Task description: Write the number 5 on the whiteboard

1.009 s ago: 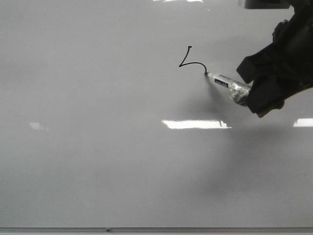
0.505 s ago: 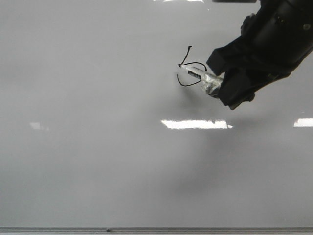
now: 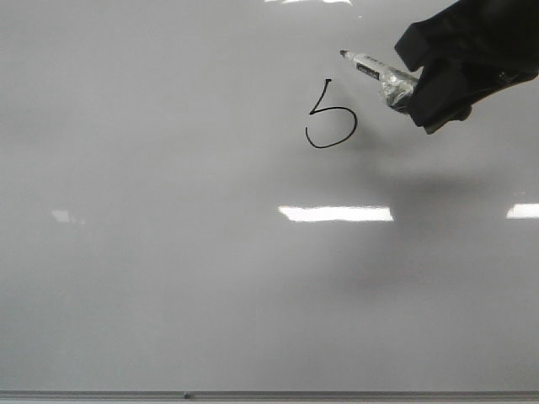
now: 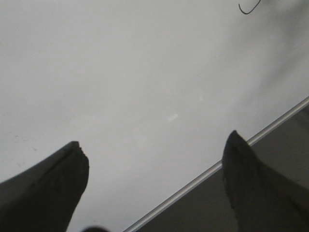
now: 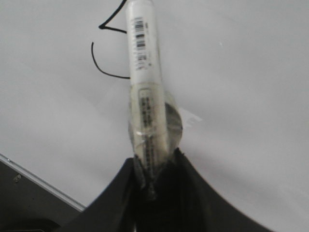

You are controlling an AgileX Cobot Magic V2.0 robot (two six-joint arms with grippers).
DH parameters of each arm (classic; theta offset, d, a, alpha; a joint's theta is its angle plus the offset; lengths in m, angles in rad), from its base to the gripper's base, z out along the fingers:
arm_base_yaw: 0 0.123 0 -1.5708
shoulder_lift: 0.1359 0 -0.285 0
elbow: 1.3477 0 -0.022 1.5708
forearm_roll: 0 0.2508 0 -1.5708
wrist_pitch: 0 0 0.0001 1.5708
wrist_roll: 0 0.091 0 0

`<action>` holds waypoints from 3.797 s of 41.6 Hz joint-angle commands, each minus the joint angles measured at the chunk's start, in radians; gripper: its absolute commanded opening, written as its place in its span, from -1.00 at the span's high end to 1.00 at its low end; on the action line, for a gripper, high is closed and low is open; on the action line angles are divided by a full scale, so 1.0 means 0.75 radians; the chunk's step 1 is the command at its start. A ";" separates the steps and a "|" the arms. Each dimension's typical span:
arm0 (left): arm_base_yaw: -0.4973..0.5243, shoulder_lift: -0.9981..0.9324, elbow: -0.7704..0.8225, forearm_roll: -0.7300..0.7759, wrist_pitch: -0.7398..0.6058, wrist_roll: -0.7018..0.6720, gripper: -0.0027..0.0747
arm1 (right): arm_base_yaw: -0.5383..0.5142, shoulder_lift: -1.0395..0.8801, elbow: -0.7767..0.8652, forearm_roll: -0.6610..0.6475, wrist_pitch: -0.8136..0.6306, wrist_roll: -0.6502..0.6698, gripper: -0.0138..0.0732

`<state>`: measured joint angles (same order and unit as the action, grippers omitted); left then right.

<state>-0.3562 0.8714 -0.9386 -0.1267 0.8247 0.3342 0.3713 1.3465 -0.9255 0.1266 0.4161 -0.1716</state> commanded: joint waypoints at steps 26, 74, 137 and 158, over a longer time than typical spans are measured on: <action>0.005 -0.005 -0.034 -0.020 -0.091 -0.016 -0.50 | -0.015 0.086 -0.046 0.020 -0.119 -0.018 0.84; -0.506 0.510 -0.426 -0.579 0.087 0.819 -0.63 | 0.322 -0.502 -0.045 0.133 0.737 -0.613 0.84; -0.106 0.158 -0.169 0.881 0.011 -0.906 0.80 | 0.098 -0.802 -0.019 -0.351 0.772 0.031 -0.48; 0.476 0.594 0.432 0.876 -1.668 -1.232 0.80 | 0.098 -0.802 -0.019 -0.330 0.713 0.031 -0.48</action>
<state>0.0002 1.2938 -0.5890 0.5376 -0.2677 -0.5779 0.4501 0.7473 -0.9148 -0.1185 1.0100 -0.1525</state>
